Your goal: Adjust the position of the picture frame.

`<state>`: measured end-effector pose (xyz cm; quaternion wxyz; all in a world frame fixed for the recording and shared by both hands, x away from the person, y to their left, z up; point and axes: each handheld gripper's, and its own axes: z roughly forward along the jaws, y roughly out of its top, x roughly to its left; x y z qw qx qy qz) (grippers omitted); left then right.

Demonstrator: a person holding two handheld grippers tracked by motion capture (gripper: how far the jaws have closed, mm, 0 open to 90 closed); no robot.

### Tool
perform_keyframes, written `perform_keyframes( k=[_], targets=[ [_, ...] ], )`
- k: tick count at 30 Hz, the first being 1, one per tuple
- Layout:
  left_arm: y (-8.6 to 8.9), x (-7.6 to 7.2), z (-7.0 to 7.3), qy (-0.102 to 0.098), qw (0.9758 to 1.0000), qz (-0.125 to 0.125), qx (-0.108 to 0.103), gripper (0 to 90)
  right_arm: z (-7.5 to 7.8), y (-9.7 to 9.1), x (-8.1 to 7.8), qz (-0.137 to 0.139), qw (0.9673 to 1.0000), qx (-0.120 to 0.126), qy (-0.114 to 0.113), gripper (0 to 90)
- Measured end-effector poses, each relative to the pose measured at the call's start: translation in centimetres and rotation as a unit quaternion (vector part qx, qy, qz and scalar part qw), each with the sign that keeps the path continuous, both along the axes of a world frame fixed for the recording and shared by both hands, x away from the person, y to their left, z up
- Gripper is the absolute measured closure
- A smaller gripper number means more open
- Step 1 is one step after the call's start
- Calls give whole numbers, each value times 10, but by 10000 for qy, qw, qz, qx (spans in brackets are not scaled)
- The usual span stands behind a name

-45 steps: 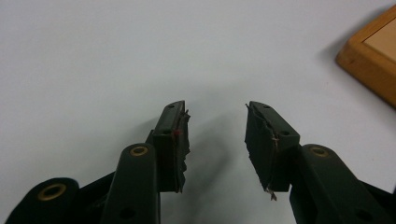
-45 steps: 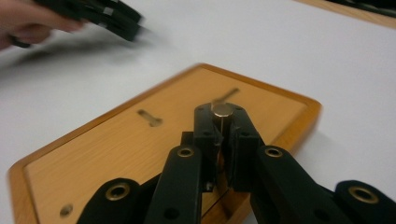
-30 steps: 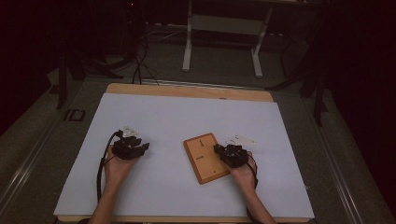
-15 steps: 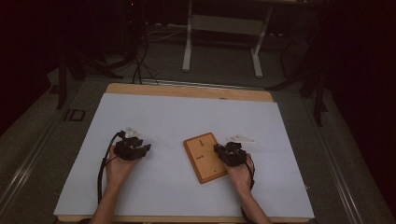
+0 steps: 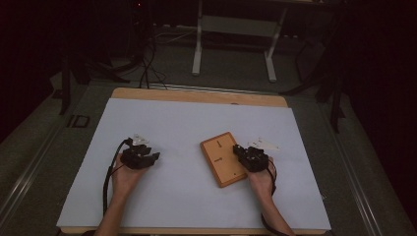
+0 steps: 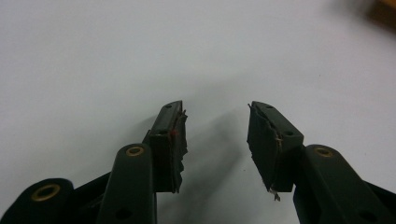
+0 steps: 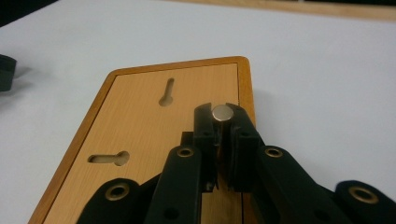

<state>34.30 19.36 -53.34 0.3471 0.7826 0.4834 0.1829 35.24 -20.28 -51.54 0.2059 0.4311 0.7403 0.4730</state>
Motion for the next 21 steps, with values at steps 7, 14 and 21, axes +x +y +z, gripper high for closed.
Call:
perform_keyframes(
  k=[7,14,21],
  targets=[
    [-2,1,-2,28,10000,-27,31,559,2,4,-5,491,9985,-25,-232,845],
    [-2,0,-1,12,10000,-38,31,559,6,32,-14,1283,9913,-32,-299,845],
    [-8,-1,-1,3,9998,-188,-4,559,0,47,-9,1669,9859,-27,-114,844]
  ],
)
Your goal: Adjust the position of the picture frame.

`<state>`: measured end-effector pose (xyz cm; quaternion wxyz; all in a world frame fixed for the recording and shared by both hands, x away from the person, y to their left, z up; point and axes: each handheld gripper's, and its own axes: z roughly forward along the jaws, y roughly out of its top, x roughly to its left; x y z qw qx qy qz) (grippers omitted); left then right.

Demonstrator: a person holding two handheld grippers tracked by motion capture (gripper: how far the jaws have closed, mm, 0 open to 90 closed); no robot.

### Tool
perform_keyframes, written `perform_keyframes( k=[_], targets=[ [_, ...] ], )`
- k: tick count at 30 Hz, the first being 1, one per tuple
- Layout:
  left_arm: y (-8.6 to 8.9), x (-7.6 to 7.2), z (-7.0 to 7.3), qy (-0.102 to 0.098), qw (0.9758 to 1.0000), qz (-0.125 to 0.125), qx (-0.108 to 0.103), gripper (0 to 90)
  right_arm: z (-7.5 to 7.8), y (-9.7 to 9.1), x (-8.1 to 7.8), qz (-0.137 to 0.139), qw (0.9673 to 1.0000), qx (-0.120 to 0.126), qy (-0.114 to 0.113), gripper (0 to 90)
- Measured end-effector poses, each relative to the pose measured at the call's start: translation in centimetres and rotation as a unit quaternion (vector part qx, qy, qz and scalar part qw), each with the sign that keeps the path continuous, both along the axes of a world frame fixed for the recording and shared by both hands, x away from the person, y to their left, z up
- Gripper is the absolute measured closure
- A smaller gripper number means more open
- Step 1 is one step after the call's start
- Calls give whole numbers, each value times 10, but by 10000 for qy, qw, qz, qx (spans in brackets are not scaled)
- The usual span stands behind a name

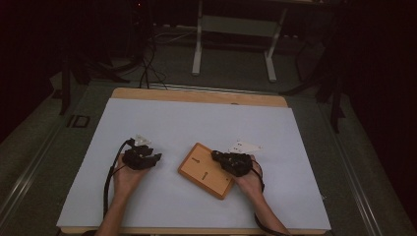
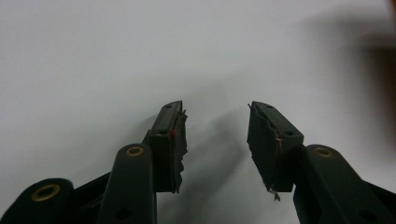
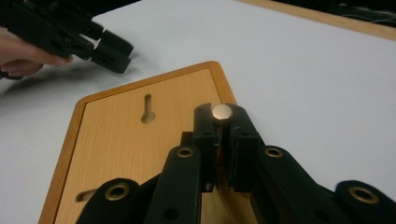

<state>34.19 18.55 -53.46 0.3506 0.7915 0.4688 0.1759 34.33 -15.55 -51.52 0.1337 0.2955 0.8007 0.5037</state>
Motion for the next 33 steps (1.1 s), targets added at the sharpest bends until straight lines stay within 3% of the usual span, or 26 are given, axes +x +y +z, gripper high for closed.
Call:
perform_keyframes(
  k=[5,11,17,19,22,25,27,33],
  targets=[
    [-9,-3,0,13,9992,-372,-128,599,-1,7,0,132,9999,-77,12,844],
    [-18,-10,5,-75,9958,-841,-357,894,0,11,2,220,9997,-60,12,844],
    [-28,-14,8,-40,9929,-1107,-440,900,0,15,4,259,9996,-57,23,844],
    [-35,-16,7,48,9909,-1264,-463,900,-1,16,7,251,9996,-105,47,844],
    [-41,-19,7,130,9901,-1336,-419,900,-1,19,10,232,9995,-181,92,844],
    [-45,-23,7,227,9872,-1507,-478,900,-2,21,14,218,9994,-242,147,843],
    [-46,-27,7,254,9873,-1515,-400,900,-3,22,16,248,9991,-307,164,844],
    [-46,-32,6,459,9851,-1551,-590,900,-9,23,23,373,9981,-353,326,844]
  ],
)
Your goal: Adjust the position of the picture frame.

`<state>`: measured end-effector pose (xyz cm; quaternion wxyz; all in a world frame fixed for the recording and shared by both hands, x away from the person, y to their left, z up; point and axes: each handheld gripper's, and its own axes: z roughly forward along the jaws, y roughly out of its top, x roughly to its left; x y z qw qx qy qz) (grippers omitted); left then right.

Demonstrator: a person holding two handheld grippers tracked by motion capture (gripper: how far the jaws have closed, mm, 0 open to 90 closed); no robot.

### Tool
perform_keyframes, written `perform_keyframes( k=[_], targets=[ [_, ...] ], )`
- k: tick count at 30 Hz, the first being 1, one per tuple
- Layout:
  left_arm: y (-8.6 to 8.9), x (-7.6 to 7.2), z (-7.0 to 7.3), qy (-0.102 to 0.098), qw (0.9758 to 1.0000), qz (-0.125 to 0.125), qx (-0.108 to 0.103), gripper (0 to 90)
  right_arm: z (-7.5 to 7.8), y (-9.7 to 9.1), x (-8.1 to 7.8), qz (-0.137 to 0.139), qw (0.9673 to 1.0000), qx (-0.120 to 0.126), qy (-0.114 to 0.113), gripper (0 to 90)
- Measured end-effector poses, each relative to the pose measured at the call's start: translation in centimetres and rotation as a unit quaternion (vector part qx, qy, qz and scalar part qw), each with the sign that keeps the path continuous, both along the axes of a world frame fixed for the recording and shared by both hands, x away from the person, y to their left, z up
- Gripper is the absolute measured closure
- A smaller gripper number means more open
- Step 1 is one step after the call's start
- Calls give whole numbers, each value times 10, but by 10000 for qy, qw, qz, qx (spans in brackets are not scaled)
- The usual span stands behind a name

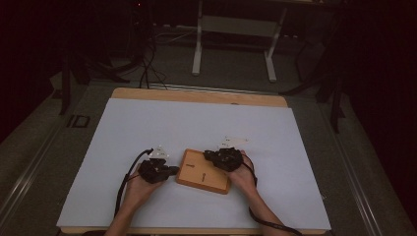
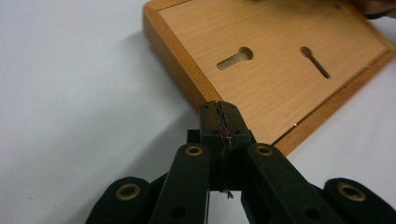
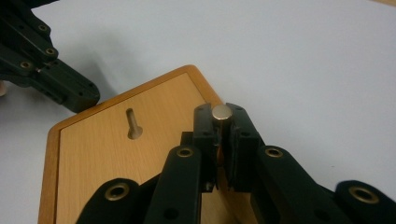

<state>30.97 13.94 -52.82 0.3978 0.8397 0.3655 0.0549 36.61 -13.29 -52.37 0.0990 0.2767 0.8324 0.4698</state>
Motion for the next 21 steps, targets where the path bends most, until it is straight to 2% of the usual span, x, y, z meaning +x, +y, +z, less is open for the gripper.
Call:
perform_keyframes(
  k=[3,8,10,12,15,18,21],
  targets=[
    [0,-2,-1,89,9999,-34,-98,900,-2,-1,4,60,10000,24,70,843],
    [-4,-6,1,44,9998,-163,-49,900,-2,3,7,18,10000,17,49,843],
    [-6,-7,1,-62,9999,-85,46,899,-2,8,9,-46,9999,4,89,843],
    [-5,-6,1,-54,10000,-40,54,899,-2,10,10,-70,9999,-62,116,844],
    [-5,-4,-1,-64,9998,49,185,897,-3,12,10,-137,9997,-113,160,845],
    [-5,-2,-2,-85,9996,127,216,896,-5,12,12,-142,9996,-121,233,845],
    [-4,-1,-2,-119,9996,173,175,891,-5,12,11,-144,9996,-121,206,845]
  ],
)
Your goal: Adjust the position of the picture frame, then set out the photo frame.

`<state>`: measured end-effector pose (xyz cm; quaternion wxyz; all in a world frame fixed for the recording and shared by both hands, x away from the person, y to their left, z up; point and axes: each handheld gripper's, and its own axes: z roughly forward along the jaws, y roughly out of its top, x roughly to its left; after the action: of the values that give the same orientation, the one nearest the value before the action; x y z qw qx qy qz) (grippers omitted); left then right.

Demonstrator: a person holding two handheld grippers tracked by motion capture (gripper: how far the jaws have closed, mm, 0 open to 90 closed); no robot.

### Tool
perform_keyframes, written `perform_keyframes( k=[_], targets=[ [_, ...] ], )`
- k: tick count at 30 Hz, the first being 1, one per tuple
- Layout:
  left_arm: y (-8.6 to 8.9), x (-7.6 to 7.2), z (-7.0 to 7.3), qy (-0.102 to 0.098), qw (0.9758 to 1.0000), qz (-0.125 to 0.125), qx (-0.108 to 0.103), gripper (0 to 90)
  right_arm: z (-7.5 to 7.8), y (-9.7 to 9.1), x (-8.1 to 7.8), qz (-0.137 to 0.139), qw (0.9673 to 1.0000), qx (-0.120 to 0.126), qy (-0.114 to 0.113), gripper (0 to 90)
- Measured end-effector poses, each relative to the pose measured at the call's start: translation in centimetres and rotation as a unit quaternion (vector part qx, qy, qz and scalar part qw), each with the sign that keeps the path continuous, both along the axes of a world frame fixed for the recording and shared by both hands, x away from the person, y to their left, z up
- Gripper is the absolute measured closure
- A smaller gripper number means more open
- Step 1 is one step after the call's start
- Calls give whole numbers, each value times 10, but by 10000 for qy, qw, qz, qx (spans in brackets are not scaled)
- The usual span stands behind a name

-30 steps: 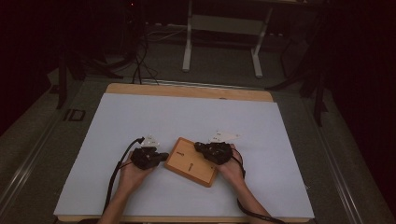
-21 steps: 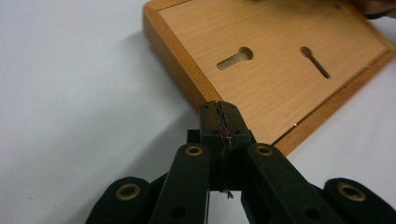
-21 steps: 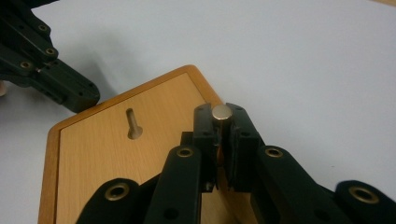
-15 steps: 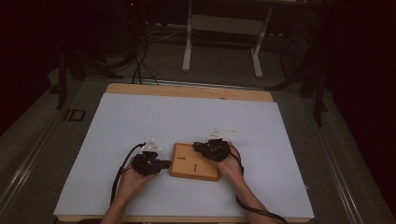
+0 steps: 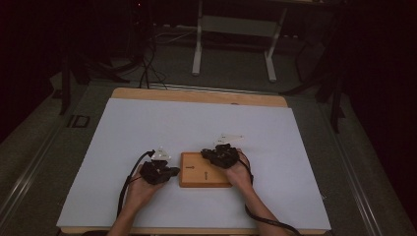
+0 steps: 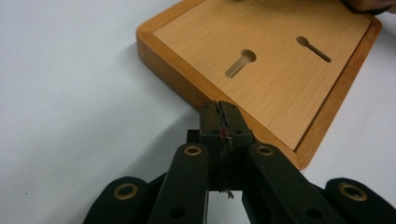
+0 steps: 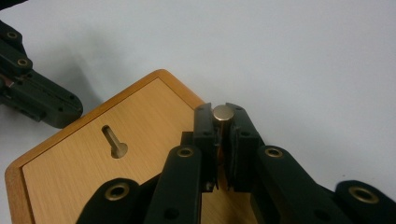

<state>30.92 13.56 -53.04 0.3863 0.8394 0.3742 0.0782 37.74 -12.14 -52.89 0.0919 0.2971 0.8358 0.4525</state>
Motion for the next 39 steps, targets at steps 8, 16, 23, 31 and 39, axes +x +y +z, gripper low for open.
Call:
perform_keyframes(
  k=[8,16,23,31,39],
  targets=[
    [0,1,0,-47,9999,30,-98,882,0,1,-4,-123,9998,-86,-98,845],
    [1,5,1,-51,9999,7,-164,881,0,-2,-5,-326,9994,-48,-99,844],
    [1,7,2,-118,9997,71,-202,840,2,-4,-5,-322,9989,-234,-229,714],
    [3,8,6,-271,9982,190,-495,769,9,-14,-15,-258,9973,-500,-469,606],
    [-1,7,9,-411,9978,294,-425,735,18,-35,-25,-350,9975,-407,-460,554]
  ],
)
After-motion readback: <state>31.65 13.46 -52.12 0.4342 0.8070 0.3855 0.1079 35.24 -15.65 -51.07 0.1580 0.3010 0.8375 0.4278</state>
